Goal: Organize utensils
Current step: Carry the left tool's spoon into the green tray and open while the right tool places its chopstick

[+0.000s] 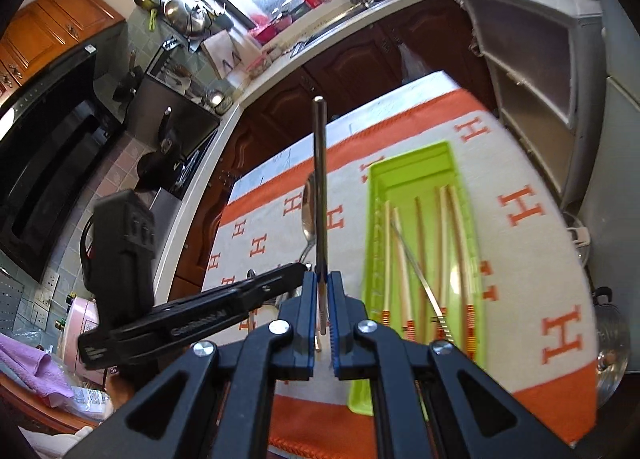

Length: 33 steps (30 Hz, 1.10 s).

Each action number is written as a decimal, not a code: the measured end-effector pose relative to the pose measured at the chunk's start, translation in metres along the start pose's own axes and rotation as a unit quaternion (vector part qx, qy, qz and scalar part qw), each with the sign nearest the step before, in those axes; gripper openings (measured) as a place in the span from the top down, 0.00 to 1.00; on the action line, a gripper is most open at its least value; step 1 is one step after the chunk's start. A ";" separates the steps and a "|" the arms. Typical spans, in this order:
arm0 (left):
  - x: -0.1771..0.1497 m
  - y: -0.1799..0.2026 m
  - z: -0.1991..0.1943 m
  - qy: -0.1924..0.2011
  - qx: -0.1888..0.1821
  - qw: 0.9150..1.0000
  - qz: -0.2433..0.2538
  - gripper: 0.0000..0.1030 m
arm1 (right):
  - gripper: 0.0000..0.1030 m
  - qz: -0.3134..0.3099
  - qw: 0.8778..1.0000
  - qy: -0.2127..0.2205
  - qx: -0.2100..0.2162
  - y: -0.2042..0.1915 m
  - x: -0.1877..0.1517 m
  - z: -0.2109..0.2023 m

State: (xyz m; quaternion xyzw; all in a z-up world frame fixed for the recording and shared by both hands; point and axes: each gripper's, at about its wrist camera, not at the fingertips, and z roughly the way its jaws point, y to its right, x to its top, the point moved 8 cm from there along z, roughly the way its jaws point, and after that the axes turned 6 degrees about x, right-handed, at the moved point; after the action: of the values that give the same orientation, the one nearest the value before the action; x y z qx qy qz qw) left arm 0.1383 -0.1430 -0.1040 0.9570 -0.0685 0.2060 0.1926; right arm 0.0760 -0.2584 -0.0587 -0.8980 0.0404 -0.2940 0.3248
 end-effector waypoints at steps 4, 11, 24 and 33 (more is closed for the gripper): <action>-0.002 0.023 0.013 -0.008 -0.007 1.000 0.009 0.94 | 0.95 -0.006 1.000 0.020 -0.017 0.008 0.006 -0.034; 0.005 0.030 0.056 -0.007 0.020 1.000 0.004 0.94 | 0.95 -0.004 0.998 0.022 -0.055 0.026 0.009 -0.048; 0.001 0.007 0.037 0.009 0.044 0.999 0.019 0.89 | 0.95 -0.044 0.992 -0.052 -0.104 0.034 -0.004 -0.011; -0.017 -0.043 -0.002 0.021 0.070 0.997 -0.018 0.85 | 0.95 -0.073 0.979 -0.112 -0.156 0.044 0.000 0.049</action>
State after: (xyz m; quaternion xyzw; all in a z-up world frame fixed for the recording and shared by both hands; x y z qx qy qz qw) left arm 0.1314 -0.1015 -0.1241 0.9647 -0.0324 0.2265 0.1301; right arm 0.1082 -0.2659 -0.1159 -0.9654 -0.0170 -0.2044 0.1609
